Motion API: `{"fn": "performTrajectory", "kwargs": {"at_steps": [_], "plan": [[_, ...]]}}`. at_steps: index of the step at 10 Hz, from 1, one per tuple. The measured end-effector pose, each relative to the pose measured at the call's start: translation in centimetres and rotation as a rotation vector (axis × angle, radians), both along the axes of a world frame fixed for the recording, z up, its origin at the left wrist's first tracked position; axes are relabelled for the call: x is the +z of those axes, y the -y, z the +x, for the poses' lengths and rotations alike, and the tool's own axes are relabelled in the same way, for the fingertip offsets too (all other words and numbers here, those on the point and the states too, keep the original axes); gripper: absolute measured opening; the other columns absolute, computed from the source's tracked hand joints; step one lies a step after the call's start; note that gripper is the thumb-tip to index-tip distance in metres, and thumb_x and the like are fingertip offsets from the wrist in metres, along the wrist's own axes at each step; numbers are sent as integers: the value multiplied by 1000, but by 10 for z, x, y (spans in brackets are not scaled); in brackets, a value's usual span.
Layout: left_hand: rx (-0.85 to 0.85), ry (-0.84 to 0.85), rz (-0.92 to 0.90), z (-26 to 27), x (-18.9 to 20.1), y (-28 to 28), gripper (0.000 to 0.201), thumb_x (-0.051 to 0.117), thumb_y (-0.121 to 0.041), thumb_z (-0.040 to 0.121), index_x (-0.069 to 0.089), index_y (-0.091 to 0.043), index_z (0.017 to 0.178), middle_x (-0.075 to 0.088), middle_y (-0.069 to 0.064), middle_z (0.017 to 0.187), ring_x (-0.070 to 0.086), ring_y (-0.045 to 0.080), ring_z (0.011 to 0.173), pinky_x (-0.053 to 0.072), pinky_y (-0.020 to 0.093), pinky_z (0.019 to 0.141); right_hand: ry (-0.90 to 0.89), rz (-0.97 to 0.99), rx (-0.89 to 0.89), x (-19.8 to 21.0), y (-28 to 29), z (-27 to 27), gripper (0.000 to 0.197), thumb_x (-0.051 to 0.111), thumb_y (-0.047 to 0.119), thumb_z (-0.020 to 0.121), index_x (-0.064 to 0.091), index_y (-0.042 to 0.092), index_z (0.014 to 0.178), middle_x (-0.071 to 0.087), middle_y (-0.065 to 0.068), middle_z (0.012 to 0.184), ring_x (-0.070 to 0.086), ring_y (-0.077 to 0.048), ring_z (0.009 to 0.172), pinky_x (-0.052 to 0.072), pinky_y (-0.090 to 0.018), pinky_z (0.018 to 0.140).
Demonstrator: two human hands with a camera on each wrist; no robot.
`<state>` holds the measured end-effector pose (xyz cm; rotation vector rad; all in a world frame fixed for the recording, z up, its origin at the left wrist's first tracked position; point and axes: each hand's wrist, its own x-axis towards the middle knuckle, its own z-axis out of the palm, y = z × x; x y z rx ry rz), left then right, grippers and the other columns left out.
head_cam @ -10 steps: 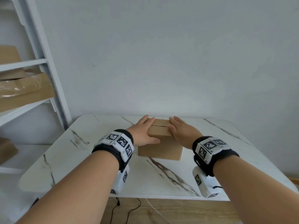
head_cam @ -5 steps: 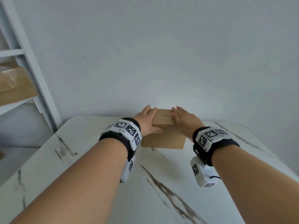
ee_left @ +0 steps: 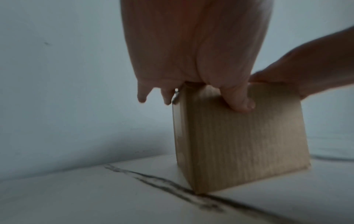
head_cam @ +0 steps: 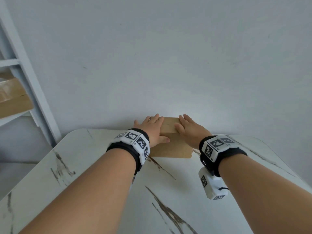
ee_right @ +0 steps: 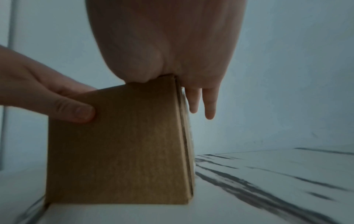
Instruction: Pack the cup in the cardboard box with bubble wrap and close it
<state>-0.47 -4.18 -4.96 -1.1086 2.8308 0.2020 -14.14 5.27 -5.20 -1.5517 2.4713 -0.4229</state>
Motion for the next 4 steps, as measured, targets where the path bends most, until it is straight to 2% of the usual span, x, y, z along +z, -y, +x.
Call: {"fn": "performTrajectory", "kwargs": {"at_steps": [1,2,3,4], "plan": [[-20,33,-122,1,2,-10,82,38,-56,94,-1,-18,154,-4,-4,163,-4,18,150,2,55,119,-71,106,1,2,-5,3,67,17,54,97,7,21,154,-1,7,163,-2,-19,150,8,-49,119],[7,94,-136,-1,5,-16,75,33,-47,98,-3,-14,154,-5,-2,163,-6,15,150,-1,53,119,-80,125,24,9,-9,7,60,17,48,99,17,19,151,8,4,162,1,-20,150,11,-53,119],[17,79,-75,3,15,-25,69,31,-39,100,-4,-14,154,-7,-2,163,-7,16,150,0,51,120,-36,120,17,15,-16,9,58,18,44,100,21,17,151,12,2,161,4,-22,149,14,-51,118],[0,4,-70,10,34,-38,66,31,-33,101,-3,-14,154,-7,-1,163,-5,17,150,4,49,120,-60,54,15,32,-27,10,54,19,38,100,27,15,148,20,0,159,13,-24,147,21,-48,116]]}}
